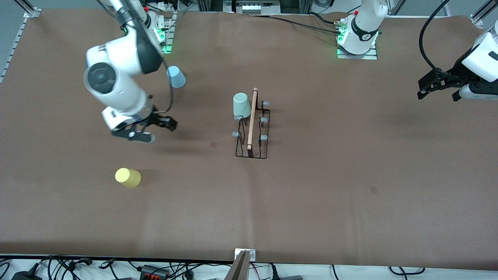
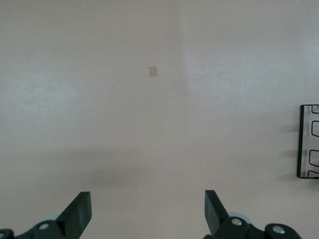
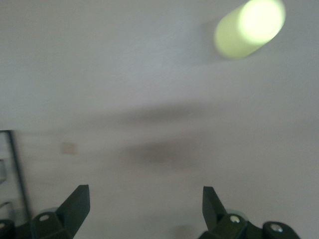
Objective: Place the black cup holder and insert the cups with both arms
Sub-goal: 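Release the teal cup and move the right gripper to the yellow cup, then grasp the yellow cup with the right gripper and lift it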
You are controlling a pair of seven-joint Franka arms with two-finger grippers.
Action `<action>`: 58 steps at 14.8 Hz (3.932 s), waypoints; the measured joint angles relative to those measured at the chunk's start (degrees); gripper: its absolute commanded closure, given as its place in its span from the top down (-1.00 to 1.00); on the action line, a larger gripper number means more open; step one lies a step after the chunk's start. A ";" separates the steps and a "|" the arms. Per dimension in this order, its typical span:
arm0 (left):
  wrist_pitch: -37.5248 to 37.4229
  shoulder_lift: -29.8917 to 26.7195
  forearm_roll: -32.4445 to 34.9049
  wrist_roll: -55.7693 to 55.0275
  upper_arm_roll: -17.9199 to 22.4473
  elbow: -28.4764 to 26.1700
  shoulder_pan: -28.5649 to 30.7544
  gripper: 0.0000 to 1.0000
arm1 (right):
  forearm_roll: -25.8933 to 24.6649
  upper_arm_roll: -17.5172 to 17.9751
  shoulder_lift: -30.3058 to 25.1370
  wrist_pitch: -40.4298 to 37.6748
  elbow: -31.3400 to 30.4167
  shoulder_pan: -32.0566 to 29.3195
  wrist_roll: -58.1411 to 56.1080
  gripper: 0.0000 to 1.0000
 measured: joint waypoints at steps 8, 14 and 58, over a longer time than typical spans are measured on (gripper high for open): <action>-0.01 0.00 0.00 0.00 0.00 0.03 -0.01 1.00 | 0.01 -1.38 2.61 11.33 -0.52 -12.55 -30.65 1.00; -0.95 0.00 0.00 0.00 0.00 0.07 -0.01 1.00 | 0.01 -2.06 10.00 22.81 -0.64 -12.76 -35.20 1.00; -3.14 0.13 -0.05 0.00 -0.05 0.69 -0.45 1.00 | -0.07 7.59 5.80 10.09 5.55 -2.04 5.19 -0.71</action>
